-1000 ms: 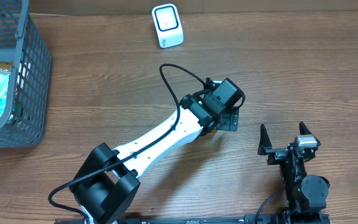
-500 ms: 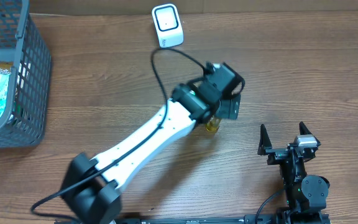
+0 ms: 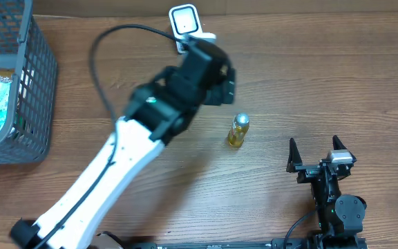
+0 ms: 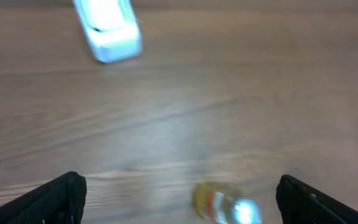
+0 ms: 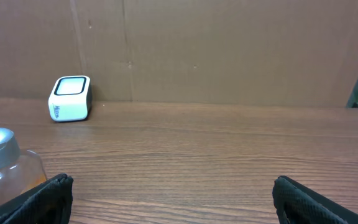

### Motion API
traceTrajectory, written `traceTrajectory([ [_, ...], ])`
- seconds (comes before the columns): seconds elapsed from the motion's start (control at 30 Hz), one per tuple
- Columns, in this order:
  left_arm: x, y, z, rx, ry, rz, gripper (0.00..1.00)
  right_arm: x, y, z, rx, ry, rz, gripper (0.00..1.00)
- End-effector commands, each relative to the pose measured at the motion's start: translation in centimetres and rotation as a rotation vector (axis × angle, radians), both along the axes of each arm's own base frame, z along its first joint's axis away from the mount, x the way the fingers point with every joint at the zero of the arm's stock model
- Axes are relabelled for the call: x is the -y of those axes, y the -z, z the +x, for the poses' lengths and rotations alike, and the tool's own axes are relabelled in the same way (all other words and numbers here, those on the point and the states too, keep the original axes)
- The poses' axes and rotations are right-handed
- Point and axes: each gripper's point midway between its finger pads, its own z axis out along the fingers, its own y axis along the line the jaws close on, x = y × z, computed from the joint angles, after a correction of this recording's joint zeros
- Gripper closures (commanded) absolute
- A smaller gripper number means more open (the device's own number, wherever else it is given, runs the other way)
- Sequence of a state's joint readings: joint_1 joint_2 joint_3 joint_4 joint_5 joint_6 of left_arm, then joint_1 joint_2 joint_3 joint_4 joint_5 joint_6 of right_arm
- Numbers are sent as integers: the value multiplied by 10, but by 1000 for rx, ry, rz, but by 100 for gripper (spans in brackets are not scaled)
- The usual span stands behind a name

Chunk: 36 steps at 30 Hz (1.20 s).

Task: Scan the item barcode
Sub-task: 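Return the left gripper to the basket and grasp the green-lidded jar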

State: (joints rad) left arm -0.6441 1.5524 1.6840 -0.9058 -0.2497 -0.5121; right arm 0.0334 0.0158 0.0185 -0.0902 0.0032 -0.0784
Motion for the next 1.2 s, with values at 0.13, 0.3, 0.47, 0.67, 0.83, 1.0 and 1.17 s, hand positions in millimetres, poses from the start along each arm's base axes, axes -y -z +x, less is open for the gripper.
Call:
traceTrajectory([
  [0.13, -100, -66, -3, 163, -239, 14, 0, -1, 3, 0, -3, -6, -1, 0],
  [0.3, -174, -74, -19, 155, -428, 69, 0, -1, 3, 0, -3, -6, -1, 0],
  [0.47, -236, -70, -40, 107, -618, 118, 0, -1, 3, 0, -3, -6, -1, 0],
  [0.67, -293, -61, -60, 42, -799, 146, 0, -1, 3, 0, -3, -6, -1, 0],
  [0.83, -327, -60, -72, 29, -913, 151, 1, -1, 3, 0, -3, -6, -1, 0],
  [1.0, -357, -60, -85, 28, -1044, 125, 0, -1, 3, 0, -3, -6, -1, 0],
  [1.17, -392, -62, -97, 44, -1176, 113, 1, -1, 3, 0, -3, -6, -1, 0],
])
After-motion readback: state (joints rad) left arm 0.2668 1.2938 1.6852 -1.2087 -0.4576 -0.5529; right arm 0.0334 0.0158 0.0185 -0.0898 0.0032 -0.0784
